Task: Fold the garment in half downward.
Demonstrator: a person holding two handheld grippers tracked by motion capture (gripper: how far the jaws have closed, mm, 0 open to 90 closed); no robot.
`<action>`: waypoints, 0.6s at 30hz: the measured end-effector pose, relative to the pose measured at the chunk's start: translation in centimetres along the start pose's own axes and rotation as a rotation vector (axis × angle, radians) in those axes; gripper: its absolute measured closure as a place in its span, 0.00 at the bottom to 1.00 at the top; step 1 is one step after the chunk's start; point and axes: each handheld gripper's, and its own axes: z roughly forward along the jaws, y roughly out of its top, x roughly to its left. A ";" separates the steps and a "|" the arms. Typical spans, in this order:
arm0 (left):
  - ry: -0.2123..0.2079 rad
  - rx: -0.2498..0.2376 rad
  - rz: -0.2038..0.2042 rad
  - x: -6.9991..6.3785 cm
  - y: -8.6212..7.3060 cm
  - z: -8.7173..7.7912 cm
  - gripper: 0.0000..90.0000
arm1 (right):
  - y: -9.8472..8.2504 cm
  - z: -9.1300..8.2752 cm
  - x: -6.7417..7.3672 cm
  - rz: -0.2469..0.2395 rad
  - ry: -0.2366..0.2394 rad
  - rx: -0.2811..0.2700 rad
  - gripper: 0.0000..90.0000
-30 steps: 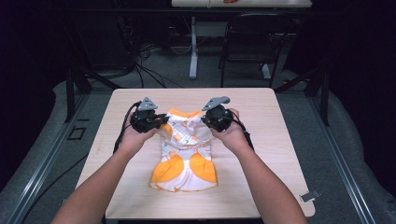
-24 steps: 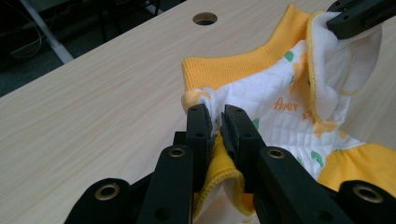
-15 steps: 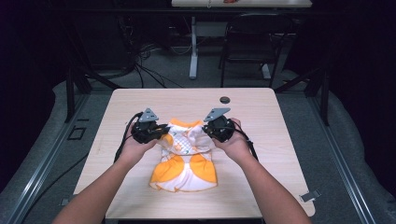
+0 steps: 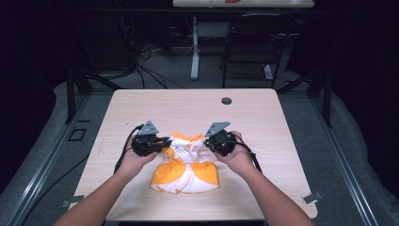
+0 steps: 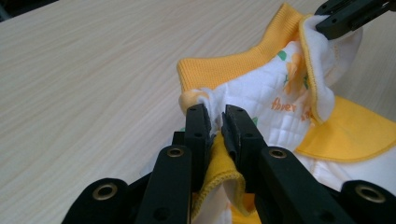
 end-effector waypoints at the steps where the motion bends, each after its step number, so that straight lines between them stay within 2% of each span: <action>1: -0.002 0.001 0.002 -0.1 -0.3 0.0 0.88 | -0.2 0.0 0.2 0.013 0.010 -0.013 0.96; 7: -0.031 -0.003 -0.017 -0.7 -1.7 -0.2 0.87 | -1.5 0.0 1.3 0.003 0.028 -0.011 0.96; 9: -0.040 -0.001 -0.018 -0.9 -2.1 -0.3 0.85 | -2.0 0.1 1.7 0.017 0.041 -0.027 0.96; 15: -0.048 0.022 0.006 -1.6 -3.4 -0.3 0.82 | -2.9 0.2 2.5 0.029 0.063 -0.040 0.95; 18: -0.056 0.024 0.004 -1.9 -4.0 -0.4 0.82 | -3.4 0.3 2.8 0.042 0.068 -0.040 0.94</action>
